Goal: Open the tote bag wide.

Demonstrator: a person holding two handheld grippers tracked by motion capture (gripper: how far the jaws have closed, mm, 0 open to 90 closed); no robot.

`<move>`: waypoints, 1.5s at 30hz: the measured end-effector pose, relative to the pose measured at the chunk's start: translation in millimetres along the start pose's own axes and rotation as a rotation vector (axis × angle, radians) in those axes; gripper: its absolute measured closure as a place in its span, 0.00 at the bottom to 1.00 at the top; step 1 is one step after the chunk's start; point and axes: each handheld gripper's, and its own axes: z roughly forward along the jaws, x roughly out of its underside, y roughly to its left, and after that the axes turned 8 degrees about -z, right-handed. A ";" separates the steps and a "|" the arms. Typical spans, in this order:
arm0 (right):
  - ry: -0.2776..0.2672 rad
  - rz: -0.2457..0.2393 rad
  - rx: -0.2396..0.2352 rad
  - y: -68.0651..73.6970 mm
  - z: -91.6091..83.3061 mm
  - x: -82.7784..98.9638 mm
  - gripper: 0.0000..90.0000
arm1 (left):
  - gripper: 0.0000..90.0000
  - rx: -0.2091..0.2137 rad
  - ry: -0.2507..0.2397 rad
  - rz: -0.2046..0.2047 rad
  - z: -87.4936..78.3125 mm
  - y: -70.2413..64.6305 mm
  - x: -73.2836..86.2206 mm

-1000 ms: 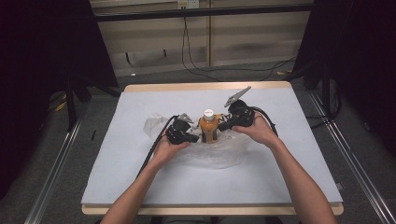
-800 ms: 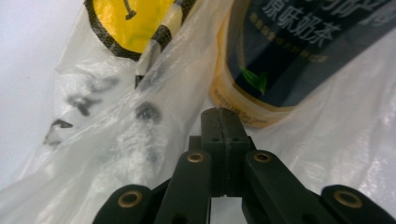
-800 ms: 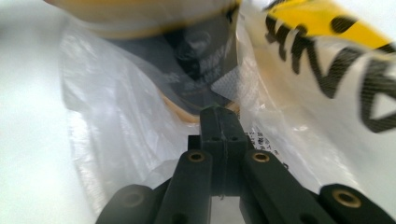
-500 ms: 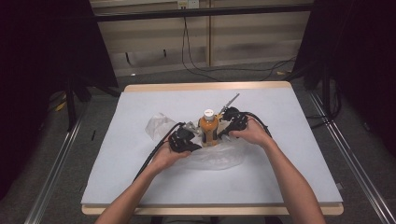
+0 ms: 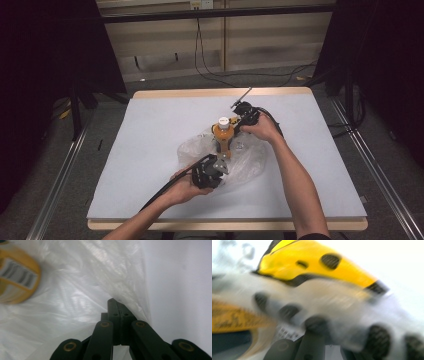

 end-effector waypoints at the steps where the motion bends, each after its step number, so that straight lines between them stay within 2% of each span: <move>1: 0.001 0.009 0.003 -2.7 0.1 -1.1 1.00 | 1.00 0.003 -0.005 -0.012 -0.1 -4.1 1.1; 2: 0.006 0.010 0.021 -4.9 0.2 -2.9 1.00 | 1.00 0.012 0.012 0.019 -1.7 -4.7 1.7; 3: 0.008 0.008 0.035 -6.5 0.6 -4.8 1.00 | 1.00 0.016 -0.005 0.002 -1.2 -8.3 3.2; 5: 0.021 0.008 0.070 -8.1 1.3 -9.1 1.00 | 1.00 0.016 -0.011 0.009 -1.7 -13.1 5.4; 7: 0.027 0.021 0.070 -10.4 2.3 -11.6 1.00 | 1.00 0.005 -0.009 0.015 -2.7 -19.5 6.8; 8: 0.025 0.020 0.079 -11.9 2.7 -12.5 1.00 | 1.00 -0.006 0.013 0.044 -4.0 -24.3 6.8; 10: 0.021 0.024 0.101 -14.6 3.4 -14.3 1.00 | 1.00 0.004 0.006 0.042 -4.0 -33.4 7.9; 12: 0.010 0.041 0.112 -18.2 4.1 -15.9 1.00 | 1.00 0.002 0.025 0.076 -5.4 -38.0 8.2; 13: 0.015 0.040 0.132 -20.2 4.1 -16.7 1.00 | 1.00 0.008 0.015 0.059 -5.2 -41.1 9.2; 15: 0.020 0.043 0.146 -22.7 4.4 -18.6 1.00 | 1.00 0.015 0.028 0.089 -6.4 -42.4 9.2; 16: 0.030 0.056 0.154 -23.0 4.1 -19.6 1.00 | 1.00 0.020 0.006 0.057 -4.9 -46.1 10.5; 17: 0.033 0.045 0.173 -24.5 4.3 -20.4 1.00 | 1.00 0.015 0.023 0.085 -6.3 -45.2 10.1; 18: 0.035 0.057 0.180 -25.3 4.4 -21.5 1.00 | 1.00 0.024 0.023 0.078 -6.6 -47.1 10.3; 19: 0.041 0.075 0.178 -26.2 4.1 -21.9 1.00 | 1.00 0.031 0.035 0.094 -7.3 -49.3 10.2; 20: 0.037 0.073 0.195 -28.0 4.0 -22.0 1.00 | 1.00 0.021 0.038 0.103 -7.4 -51.9 10.6; 21: 0.037 0.077 0.221 -29.8 3.9 -22.0 1.00 | 1.00 0.025 0.041 0.106 -7.6 -52.0 10.4; 22: 0.033 0.095 0.220 -31.0 3.7 -21.7 1.00 | 1.00 0.033 0.025 0.079 -6.7 -51.4 10.8; 23: 0.017 0.097 0.218 -33.1 3.9 -20.8 1.00 | 1.00 0.035 0.035 0.079 -7.2 -49.9 10.5; 24: 0.023 0.102 0.245 -34.1 3.2 -20.5 1.00 | 1.00 0.038 0.033 0.076 -6.9 -51.7 10.2; 25: 0.017 0.114 0.239 -34.9 3.1 -20.2 1.00 | 1.00 0.034 0.047 0.105 -7.2 -52.5 9.2; 27: 0.017 0.107 0.268 -35.9 2.9 -19.4 1.00 | 1.00 0.045 0.063 0.112 -7.7 -53.7 8.4; 28: 0.007 0.115 0.266 -36.9 3.1 -19.0 1.00 | 1.00 0.050 0.063 0.113 -7.8 -53.2 8.5; 30: 0.009 0.121 0.281 -38.4 2.6 -18.2 1.00 | 1.00 0.069 0.056 0.098 -7.7 -51.1 9.1; 31: 0.006 0.127 0.281 -38.6 2.5 -18.2 1.00 | 1.00 0.078 0.043 0.075 -7.0 -50.9 9.9; 32: 0.006 0.126 0.291 -38.3 2.7 -18.1 1.00 | 1.00 0.085 0.052 0.087 -7.6 -48.4 9.4; 33: 0.007 0.121 0.292 -38.2 2.6 -17.9 1.00 | 1.00 0.098 0.057 0.079 -7.7 -46.8 9.3; 34: 0.005 0.126 0.287 -37.9 2.3 -17.7 1.00 | 1.00 0.103 0.030 0.059 -6.1 -46.0 9.5; 35: 0.008 0.124 0.275 -37.9 1.3 -17.1 1.00 | 1.00 0.088 0.036 0.056 -7.6 -43.8 9.2; 36: 0.007 0.112 0.257 -37.7 0.3 -16.2 1.00 | 1.00 0.104 0.020 0.029 -6.8 -41.9 9.9; 37: -0.001 0.105 0.247 -35.8 -0.8 -15.2 1.00 | 1.00 0.104 0.020 0.029 -6.8 -41.9 9.9; 38: -0.024 0.092 0.226 -34.3 -2.7 -13.6 1.00 | 1.00 0.105 0.000 0.006 -8.5 -35.7 10.0; 39: -0.046 0.088 0.196 -31.5 -4.8 -12.2 1.00 | 1.00 0.120 -0.001 0.006 -10.1 -32.4 9.4; 40: -0.058 0.076 0.191 -29.0 -7.3 -10.4 1.00 | 1.00 0.133 -0.015 -0.005 -11.8 -29.9 9.2; 42: -0.114 0.074 0.144 -25.0 -13.9 -5.0 1.00 | 1.00 0.128 -0.047 -0.024 -15.2 -25.1 8.9; 43: -0.139 0.071 0.130 -22.8 -17.5 -2.3 1.00 | 1.00 0.121 -0.066 -0.033 -16.9 -22.8 9.0; 45: -0.172 0.065 0.121 -17.8 -24.3 2.6 1.00 | 1.00 0.132 -0.097 -0.046 -19.9 -17.8 9.2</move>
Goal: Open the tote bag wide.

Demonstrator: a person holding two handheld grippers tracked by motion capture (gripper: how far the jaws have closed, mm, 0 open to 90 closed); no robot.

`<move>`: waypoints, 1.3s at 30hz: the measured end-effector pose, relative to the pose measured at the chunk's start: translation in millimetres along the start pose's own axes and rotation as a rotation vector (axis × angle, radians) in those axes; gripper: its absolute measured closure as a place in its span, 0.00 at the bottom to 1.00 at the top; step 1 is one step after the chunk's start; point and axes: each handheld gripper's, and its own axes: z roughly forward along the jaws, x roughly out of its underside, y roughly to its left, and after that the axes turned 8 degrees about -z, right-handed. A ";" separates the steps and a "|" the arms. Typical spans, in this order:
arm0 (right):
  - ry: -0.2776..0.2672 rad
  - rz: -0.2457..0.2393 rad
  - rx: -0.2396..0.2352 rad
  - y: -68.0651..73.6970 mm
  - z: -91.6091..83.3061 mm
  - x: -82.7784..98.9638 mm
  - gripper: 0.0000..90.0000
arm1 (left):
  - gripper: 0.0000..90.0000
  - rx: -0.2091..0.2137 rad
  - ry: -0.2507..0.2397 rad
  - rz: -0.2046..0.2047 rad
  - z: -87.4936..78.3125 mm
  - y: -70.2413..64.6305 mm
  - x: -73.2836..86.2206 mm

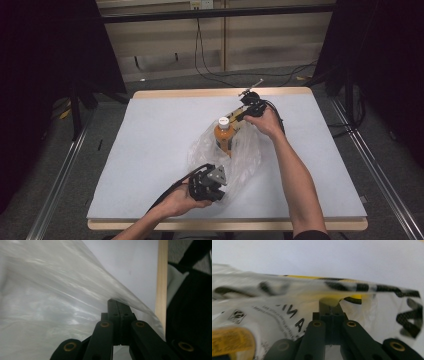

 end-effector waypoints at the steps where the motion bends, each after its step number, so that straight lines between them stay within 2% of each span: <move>1: -0.005 -0.003 -0.004 2.0 -4.0 1.9 1.00 | 1.00 -0.003 -0.016 -0.009 -1.4 1.3 0.0; 2: -0.016 -0.013 0.001 3.0 -7.7 4.1 1.00 | 1.00 0.003 -0.017 -0.016 -3.6 3.6 -0.3; 3: -0.032 -0.013 0.003 4.4 -12.4 6.4 1.00 | 1.00 -0.001 -0.047 -0.027 -5.3 5.2 0.2; 4: -0.062 -0.014 -0.011 5.5 -17.4 9.0 1.00 | 1.00 -0.007 -0.043 -0.025 -10.2 7.2 -0.5; 7: -0.120 -0.035 0.010 12.4 -32.2 15.5 1.00 | 1.00 0.001 -0.115 -0.055 -19.7 12.2 1.4; 9: -0.148 -0.039 0.006 17.2 -41.6 19.8 1.00 | 1.00 0.016 -0.132 -0.066 -29.3 16.7 2.8; 10: -0.160 -0.044 0.003 19.5 -45.9 21.8 1.00 | 1.00 -0.002 -0.158 -0.076 -33.1 17.7 3.9; 13: -0.196 -0.066 -0.014 29.1 -59.6 28.4 1.00 | 1.00 -0.011 -0.192 -0.096 -46.8 23.1 5.1; 16: -0.198 -0.090 -0.029 39.8 -72.4 37.3 1.00 | 1.00 -0.051 -0.212 -0.100 -57.0 28.9 2.5; 18: -0.195 -0.111 -0.043 48.9 -79.8 44.8 1.00 | 1.00 -0.048 -0.236 -0.096 -62.7 32.9 -1.7; 19: -0.196 -0.122 -0.062 54.2 -83.0 48.8 1.00 | 1.00 -0.061 -0.247 -0.103 -64.2 33.5 -4.6; 20: -0.196 -0.140 -0.073 60.7 -85.5 52.2 1.00 | 1.00 -0.063 -0.235 -0.080 -66.9 35.7 -8.3; 22: -0.187 -0.173 -0.102 75.3 -88.5 56.7 1.00 | 1.00 -0.065 -0.241 -0.079 -69.4 36.9 -16.7; 26: -0.171 -0.242 -0.152 104.7 -88.3 55.2 1.00 | 1.00 -0.095 -0.245 -0.066 -68.8 44.8 -30.3; 27: -0.170 -0.254 -0.167 110.9 -87.7 54.0 1.00 | 1.00 -0.118 -0.223 -0.058 -66.4 47.3 -32.3; 31: -0.134 -0.298 -0.208 129.3 -76.2 50.8 1.00 | 1.00 -0.117 -0.161 -0.079 -41.8 61.6 -34.0; 33: -0.108 -0.312 -0.210 134.3 -66.6 50.3 1.00 | 1.00 -0.097 -0.139 -0.086 -29.7 67.8 -33.6; 35: -0.064 -0.328 -0.202 135.6 -54.2 52.7 1.00 | 1.00 -0.151 -0.060 -0.066 -18.4 70.6 -33.2; 36: -0.043 -0.331 -0.204 134.8 -47.7 54.7 1.00 | 1.00 -0.157 -0.032 -0.072 -13.0 73.6 -31.4; 39: 0.012 -0.315 -0.194 129.9 -34.5 63.3 1.00 | 1.00 -0.186 0.015 -0.092 -5.9 86.1 -21.6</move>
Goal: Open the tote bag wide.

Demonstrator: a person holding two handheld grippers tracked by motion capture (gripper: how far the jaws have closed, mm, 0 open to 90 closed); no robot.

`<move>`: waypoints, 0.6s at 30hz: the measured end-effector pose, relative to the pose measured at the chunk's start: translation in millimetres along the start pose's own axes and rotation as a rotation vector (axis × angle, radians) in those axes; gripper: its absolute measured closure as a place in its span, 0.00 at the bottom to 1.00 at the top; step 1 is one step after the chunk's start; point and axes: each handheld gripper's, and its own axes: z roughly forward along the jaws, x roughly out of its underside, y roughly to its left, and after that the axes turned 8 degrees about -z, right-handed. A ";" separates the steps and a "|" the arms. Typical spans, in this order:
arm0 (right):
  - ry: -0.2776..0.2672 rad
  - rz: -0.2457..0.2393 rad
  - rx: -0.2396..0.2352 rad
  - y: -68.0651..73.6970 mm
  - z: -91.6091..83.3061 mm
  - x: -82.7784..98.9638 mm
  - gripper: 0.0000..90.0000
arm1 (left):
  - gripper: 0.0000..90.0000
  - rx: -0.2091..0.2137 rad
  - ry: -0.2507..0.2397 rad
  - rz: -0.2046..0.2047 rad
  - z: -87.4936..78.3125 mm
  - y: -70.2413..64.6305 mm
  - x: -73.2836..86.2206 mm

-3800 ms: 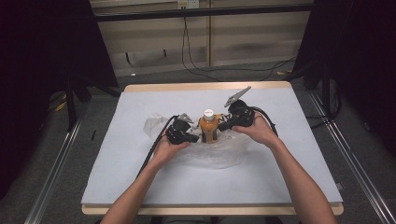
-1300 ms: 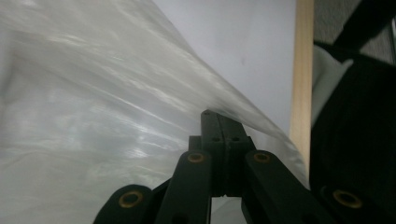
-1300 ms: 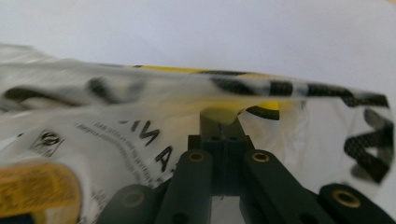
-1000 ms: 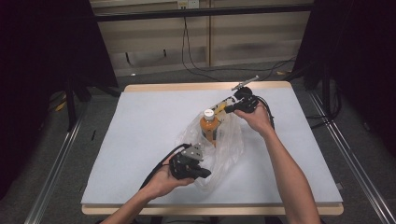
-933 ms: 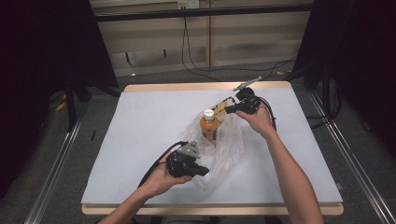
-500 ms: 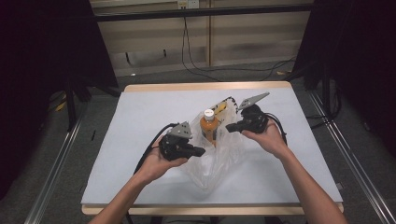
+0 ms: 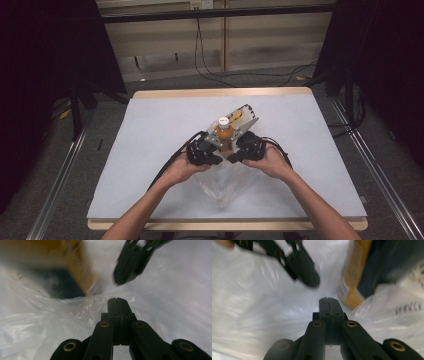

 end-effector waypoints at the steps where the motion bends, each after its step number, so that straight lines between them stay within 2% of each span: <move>1: 0.016 0.007 0.010 -2.1 2.2 3.9 1.00 | 1.00 -0.011 0.013 -0.015 1.5 4.8 4.0; 7: 0.040 0.085 0.036 -19.2 -0.2 31.4 1.00 | 1.00 -0.047 0.007 -0.123 -0.5 34.6 29.2; 9: 0.034 0.089 0.045 -22.6 -2.9 39.0 1.00 | 1.00 -0.041 -0.008 -0.144 -2.6 41.9 36.3; 10: 0.033 0.090 0.053 -23.7 -5.2 41.8 1.00 | 1.00 -0.043 0.014 -0.119 -5.8 46.5 38.4; 11: 0.032 0.094 0.062 -24.7 -7.4 44.8 1.00 | 1.00 -0.048 -0.011 -0.155 -5.8 46.3 40.9; 13: 0.033 0.101 0.078 -26.6 -12.5 51.1 1.00 | 1.00 -0.074 0.002 -0.153 -9.6 47.7 44.4; 16: 0.036 0.117 0.088 -26.3 -21.2 61.6 1.00 | 1.00 -0.088 0.006 -0.175 -15.4 51.3 52.3; 18: 0.012 0.123 0.087 -25.3 -26.0 70.6 1.00 | 1.00 -0.090 0.007 -0.175 -20.2 55.9 59.2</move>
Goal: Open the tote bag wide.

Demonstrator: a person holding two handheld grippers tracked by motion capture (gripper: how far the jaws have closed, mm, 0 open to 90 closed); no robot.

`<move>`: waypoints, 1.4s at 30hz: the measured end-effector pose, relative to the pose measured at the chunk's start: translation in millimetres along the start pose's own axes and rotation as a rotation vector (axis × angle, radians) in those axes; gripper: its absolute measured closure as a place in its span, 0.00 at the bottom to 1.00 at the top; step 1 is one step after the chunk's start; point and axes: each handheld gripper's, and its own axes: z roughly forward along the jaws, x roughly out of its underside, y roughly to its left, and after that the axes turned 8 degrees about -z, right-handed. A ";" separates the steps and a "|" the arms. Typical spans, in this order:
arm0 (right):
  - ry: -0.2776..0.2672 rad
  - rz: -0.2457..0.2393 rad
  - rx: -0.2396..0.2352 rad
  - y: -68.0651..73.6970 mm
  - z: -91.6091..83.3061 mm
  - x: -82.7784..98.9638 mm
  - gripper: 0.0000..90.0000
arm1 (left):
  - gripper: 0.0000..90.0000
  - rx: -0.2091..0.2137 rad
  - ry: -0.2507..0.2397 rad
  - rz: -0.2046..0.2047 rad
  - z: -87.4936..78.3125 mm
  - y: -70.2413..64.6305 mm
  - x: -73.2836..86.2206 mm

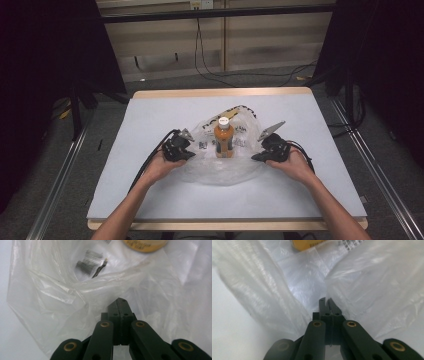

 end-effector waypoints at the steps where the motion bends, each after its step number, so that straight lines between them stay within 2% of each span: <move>1: -0.002 0.005 -0.003 0.5 -2.8 4.2 1.00 | 1.00 0.005 0.004 0.006 -3.0 4.9 3.7; 2: -0.006 0.009 0.005 0.9 -6.1 9.1 1.00 | 1.00 0.009 -0.027 -0.040 -2.5 3.9 6.8; 3: -0.012 0.007 0.006 0.7 -7.7 11.8 1.00 | 1.00 0.012 -0.012 -0.021 -5.3 7.2 9.4; 6: -0.002 0.012 0.006 2.3 -14.6 19.6 1.00 | 1.00 0.004 -0.012 -0.029 -10.7 8.8 17.7; 7: -0.003 0.004 0.008 3.4 -16.2 21.6 1.00 | 1.00 -0.003 -0.010 -0.016 -12.6 8.1 20.1; 8: 0.007 -0.002 0.010 5.4 -18.4 23.5 1.00 | 1.00 -0.002 -0.025 -0.034 -13.6 7.0 23.3; 9: 0.012 -0.002 0.007 7.4 -20.2 25.5 1.00 | 1.00 0.001 -0.015 -0.021 -15.9 8.2 25.9; 10: 0.007 -0.007 0.007 7.6 -21.2 27.4 1.00 | 1.00 0.006 -0.037 -0.034 -15.5 8.1 28.2; 12: -0.003 0.007 0.003 7.0 -21.1 28.6 1.00 | 1.00 0.013 -0.037 -0.036 -15.4 9.7 28.4; 13: -0.004 0.009 0.001 6.1 -20.3 27.7 1.00 | 1.00 0.014 -0.025 -0.018 -15.5 9.8 26.9; 15: -0.010 0.013 0.004 3.9 -16.9 23.4 1.00 | 1.00 0.012 -0.022 -0.008 -13.7 9.4 23.7; 16: -0.012 0.013 0.008 2.4 -14.7 20.8 1.00 | 1.00 0.019 -0.051 -0.036 -10.7 7.4 22.6; 18: -0.034 0.027 0.007 -0.5 -8.8 16.0 1.00 | 1.00 0.026 -0.072 -0.049 -7.0 5.2 20.0; 19: -0.046 0.032 0.005 -1.4 -5.9 13.7 1.00 | 1.00 0.027 -0.040 -0.008 -8.1 7.2 18.1; 20: -0.051 0.035 0.006 -1.8 -3.8 11.7 1.00 | 1.00 0.032 -0.064 -0.038 -6.1 5.4 17.9; 21: -0.058 0.034 0.000 -2.4 -2.2 10.6 1.00 | 1.00 0.032 -0.063 -0.037 -6.3 5.5 18.1; 23: -0.061 0.034 0.004 -1.4 -1.9 10.6 1.00 | 1.00 0.037 -0.059 -0.002 -7.7 8.5 19.9; 24: -0.067 0.040 -0.002 -0.7 -2.2 11.8 1.00 | 1.00 0.045 -0.091 -0.042 -6.4 7.1 22.1; 25: -0.072 0.042 0.000 0.2 -2.9 13.4 1.00 | 1.00 0.059 -0.101 -0.053 -6.4 7.6 23.7; 28: -0.101 0.053 0.001 2.1 -4.2 19.1 1.00 | 1.00 0.073 -0.124 -0.064 -6.4 8.8 26.6; 29: -0.109 0.057 0.000 2.2 -4.4 20.2 1.00 | 1.00 0.071 -0.117 -0.051 -7.1 9.9 27.0; 32: -0.125 0.058 0.006 3.2 -7.1 20.5 1.00 | 1.00 0.073 -0.149 -0.067 -7.0 8.0 27.6; 35: -0.152 0.052 0.020 5.3 -11.6 18.9 1.00 | 1.00 0.080 -0.175 -0.062 -10.5 6.2 28.7; 38: -0.187 0.045 0.032 7.0 -15.5 18.2 1.00 | 1.00 0.081 -0.229 -0.077 -16.4 4.3 30.2; 42: -0.243 0.065 0.043 9.2 -23.6 17.8 1.00 | 1.00 0.074 -0.317 -0.101 -30.1 4.4 33.0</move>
